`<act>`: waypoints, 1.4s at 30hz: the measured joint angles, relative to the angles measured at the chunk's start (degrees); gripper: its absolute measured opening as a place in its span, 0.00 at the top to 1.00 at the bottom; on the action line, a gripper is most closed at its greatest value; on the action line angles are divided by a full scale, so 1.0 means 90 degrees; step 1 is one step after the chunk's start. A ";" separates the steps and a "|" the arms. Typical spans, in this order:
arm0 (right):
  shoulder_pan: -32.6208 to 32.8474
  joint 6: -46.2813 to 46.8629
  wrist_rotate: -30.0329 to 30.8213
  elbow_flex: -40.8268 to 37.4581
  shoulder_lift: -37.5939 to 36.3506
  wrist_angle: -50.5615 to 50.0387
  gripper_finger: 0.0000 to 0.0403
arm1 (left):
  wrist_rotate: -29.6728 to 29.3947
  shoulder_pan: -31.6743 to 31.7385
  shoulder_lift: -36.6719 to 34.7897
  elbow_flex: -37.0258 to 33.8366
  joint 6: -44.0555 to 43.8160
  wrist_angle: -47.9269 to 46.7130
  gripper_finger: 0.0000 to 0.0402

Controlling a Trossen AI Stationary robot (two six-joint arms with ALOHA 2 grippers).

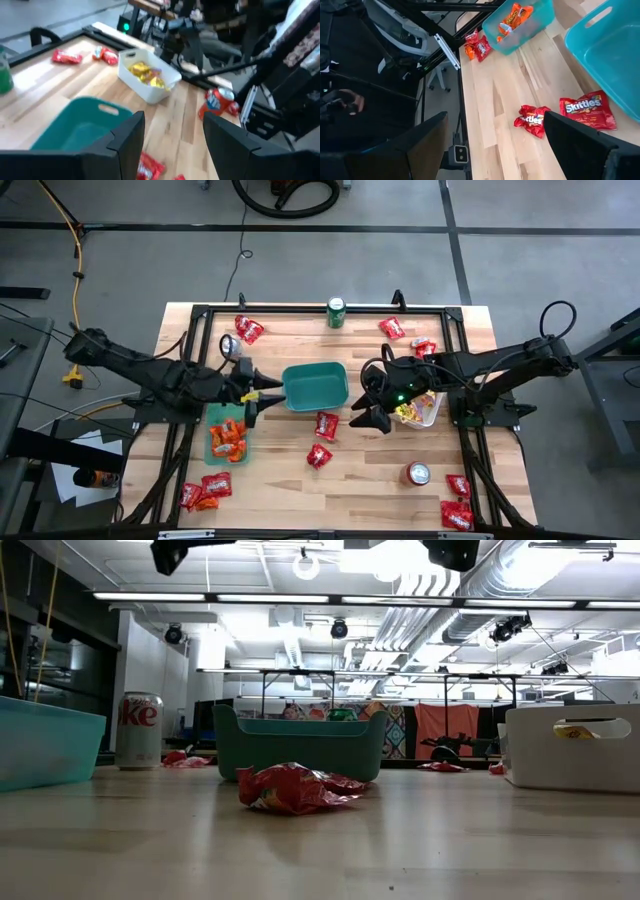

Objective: Sort candy
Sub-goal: Put the red candy into the green bin

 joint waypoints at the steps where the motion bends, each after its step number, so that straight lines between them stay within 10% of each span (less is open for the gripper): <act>1: 0.0000 -0.0005 0.0050 0.0000 0.0000 0.0001 0.20 | 0.0004 0.0045 0.0000 0.0000 0.0043 0.0124 0.53; 19: 0.0543 0.1922 0.0562 0.0188 0.2416 0.0739 0.20 | 0.0347 0.0138 -0.0019 0.0000 0.0217 0.0395 0.53; 31: 0.0578 0.3143 0.2568 0.3238 0.5122 -0.2548 0.23 | 0.0340 0.0135 -0.0019 0.0000 0.0147 0.0392 0.53; 42: 0.0572 0.3370 0.2720 0.4634 0.6645 -0.3677 0.28 | 0.0400 0.0135 -0.0019 0.0000 0.0152 0.0358 0.53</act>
